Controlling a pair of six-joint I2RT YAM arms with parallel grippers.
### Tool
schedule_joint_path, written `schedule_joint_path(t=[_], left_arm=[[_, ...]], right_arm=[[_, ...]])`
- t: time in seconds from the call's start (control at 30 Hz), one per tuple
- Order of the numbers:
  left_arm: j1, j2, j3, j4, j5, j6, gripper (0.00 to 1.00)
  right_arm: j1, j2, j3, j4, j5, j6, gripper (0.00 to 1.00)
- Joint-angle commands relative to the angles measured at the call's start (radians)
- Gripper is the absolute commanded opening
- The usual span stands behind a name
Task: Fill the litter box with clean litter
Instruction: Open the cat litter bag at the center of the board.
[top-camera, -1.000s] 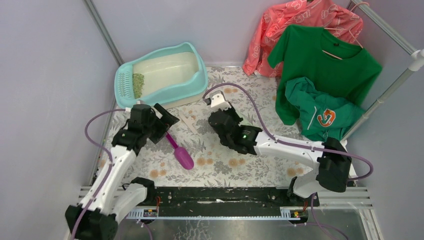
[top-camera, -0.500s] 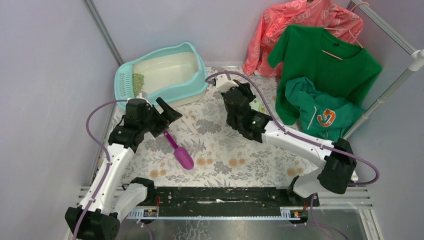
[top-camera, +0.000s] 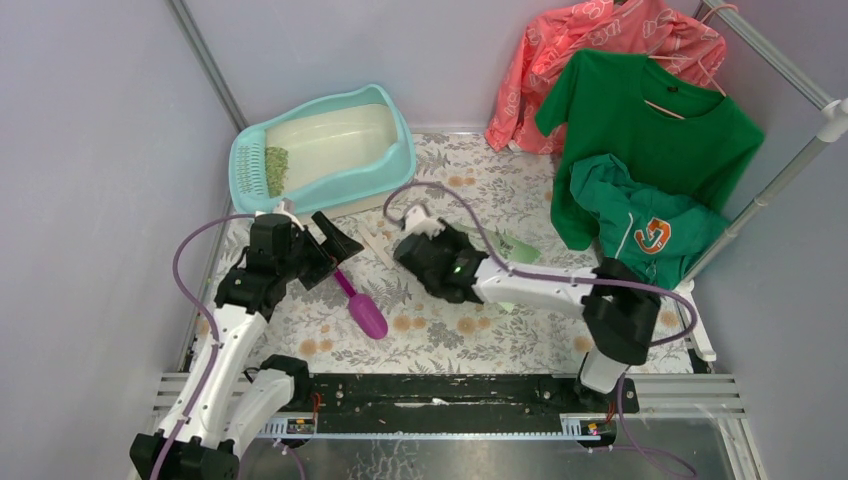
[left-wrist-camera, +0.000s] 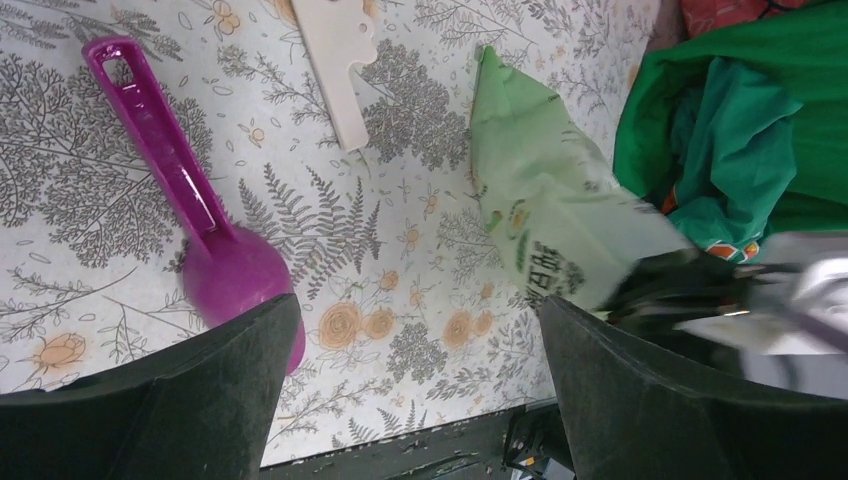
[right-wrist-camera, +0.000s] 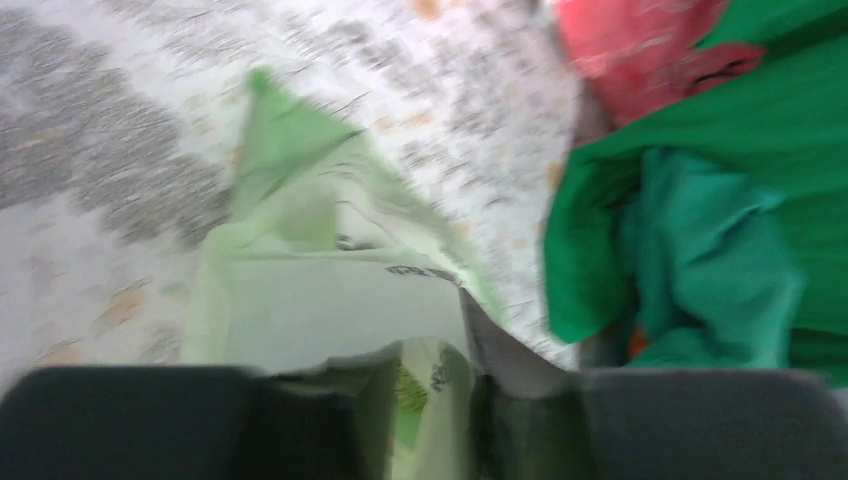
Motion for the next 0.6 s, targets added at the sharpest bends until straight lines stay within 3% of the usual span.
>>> schedule_joint_path(t=[0.0, 0.07, 0.13, 0.2, 0.3, 0.4, 0.5, 0.57], left_arm=[[0.008, -0.042, -0.016, -0.017, 0.021, 0.032, 0.99], [0.009, -0.056, -0.010, -0.031, 0.019, 0.034, 0.99], [0.008, -0.068, -0.007, -0.040, 0.019, 0.032, 0.99], [0.009, -0.076, -0.004, -0.043, 0.019, 0.029, 0.99], [0.008, -0.079, 0.001, -0.048, 0.024, 0.026, 0.99], [0.009, -0.083, 0.002, -0.053, 0.022, 0.026, 0.99], [0.008, -0.086, 0.002, -0.055, 0.019, 0.025, 0.99], [0.009, -0.086, 0.001, -0.055, 0.020, 0.023, 0.99]], right_arm=[[0.110, 0.038, 0.045, -0.160, -0.096, 0.257, 0.49], [0.127, 0.002, 0.068, -0.230, -0.130, 0.281, 0.43], [0.139, -0.057, 0.088, -0.288, -0.143, 0.304, 0.53], [0.140, -0.117, 0.106, -0.337, -0.183, 0.312, 0.41], [0.143, -0.165, 0.142, -0.457, -0.224, 0.351, 0.48], [0.187, -0.207, 0.148, -0.553, -0.193, 0.403, 0.43], [0.242, -0.253, 0.133, -0.571, -0.215, 0.442, 0.21], [0.279, -0.257, 0.137, -0.587, -0.253, 0.468, 0.19]])
